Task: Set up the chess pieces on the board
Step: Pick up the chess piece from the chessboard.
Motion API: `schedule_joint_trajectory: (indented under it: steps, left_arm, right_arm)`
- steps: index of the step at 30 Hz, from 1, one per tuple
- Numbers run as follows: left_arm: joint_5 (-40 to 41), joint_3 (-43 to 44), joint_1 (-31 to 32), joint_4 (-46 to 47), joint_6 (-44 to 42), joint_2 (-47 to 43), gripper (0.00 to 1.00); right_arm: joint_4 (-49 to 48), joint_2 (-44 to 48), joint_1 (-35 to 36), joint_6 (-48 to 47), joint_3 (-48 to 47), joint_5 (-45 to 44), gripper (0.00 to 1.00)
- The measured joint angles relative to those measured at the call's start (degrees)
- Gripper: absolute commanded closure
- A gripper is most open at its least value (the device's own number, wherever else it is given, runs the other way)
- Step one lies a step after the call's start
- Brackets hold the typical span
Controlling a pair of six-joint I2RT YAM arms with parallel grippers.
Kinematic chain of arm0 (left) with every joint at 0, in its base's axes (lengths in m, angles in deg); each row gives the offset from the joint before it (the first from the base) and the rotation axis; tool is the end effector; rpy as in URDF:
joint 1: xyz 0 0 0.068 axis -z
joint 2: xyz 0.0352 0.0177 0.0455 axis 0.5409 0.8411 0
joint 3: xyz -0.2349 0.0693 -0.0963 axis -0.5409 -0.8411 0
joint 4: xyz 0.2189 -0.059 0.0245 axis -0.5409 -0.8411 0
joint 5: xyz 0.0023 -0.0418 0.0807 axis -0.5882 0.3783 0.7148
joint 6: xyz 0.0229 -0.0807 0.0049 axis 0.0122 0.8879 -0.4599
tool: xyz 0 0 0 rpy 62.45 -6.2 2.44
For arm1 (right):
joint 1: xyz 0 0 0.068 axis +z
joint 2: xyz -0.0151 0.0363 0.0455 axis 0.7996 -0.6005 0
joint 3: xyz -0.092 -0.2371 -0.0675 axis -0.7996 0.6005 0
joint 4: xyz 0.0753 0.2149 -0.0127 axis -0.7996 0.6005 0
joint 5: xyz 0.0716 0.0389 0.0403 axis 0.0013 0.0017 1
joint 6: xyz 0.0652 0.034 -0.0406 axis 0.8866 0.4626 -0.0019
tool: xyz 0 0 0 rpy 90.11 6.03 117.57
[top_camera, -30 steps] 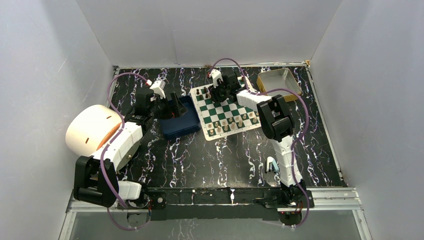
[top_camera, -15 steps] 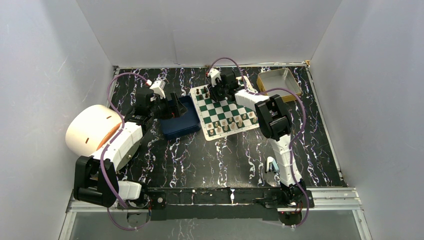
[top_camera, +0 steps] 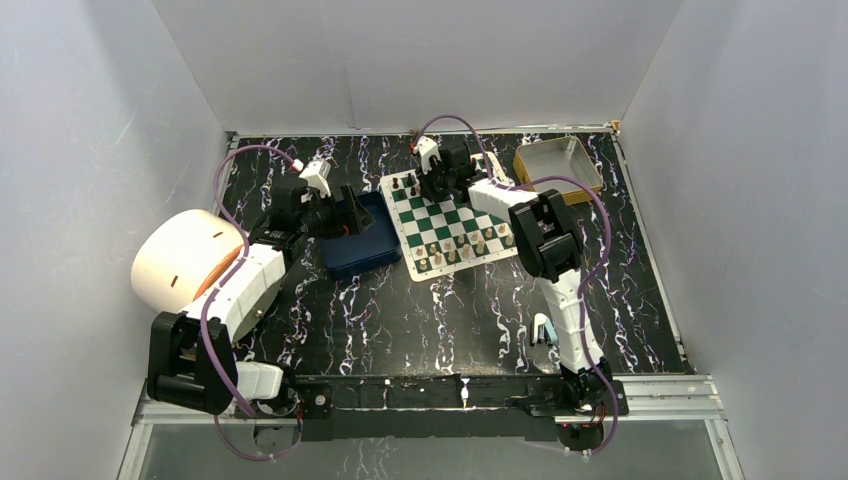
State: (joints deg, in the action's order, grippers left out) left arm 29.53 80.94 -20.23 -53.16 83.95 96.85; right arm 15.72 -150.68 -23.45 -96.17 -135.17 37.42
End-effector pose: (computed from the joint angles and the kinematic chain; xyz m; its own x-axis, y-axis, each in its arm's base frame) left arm 0.2849 -0.0882 0.2628 -0.5721 -0.2562 -0.7792 0.2959 0.8215 -0.4874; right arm 0.4539 0.2758 0.1460 -0.3081 -0.4123 -0.8574 -0.7177 0.6923 -0.0750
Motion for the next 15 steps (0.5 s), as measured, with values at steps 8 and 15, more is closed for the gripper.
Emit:
schedule_joint_trajectory:
  steps: [8, 15]
  left_arm:
    - [1.07, 0.00, 0.00, 0.07, -0.57, 0.00, 0.17]
    - [0.00, -1.95, 0.00, 3.43, -2.38, 0.00, 0.26]
  right_arm:
    - [2.10, 5.68, 0.00, -0.09, 4.52, -1.60, 0.87]
    - [5.55, 16.26, -0.02, 0.09, 10.80, -2.29, 0.87]
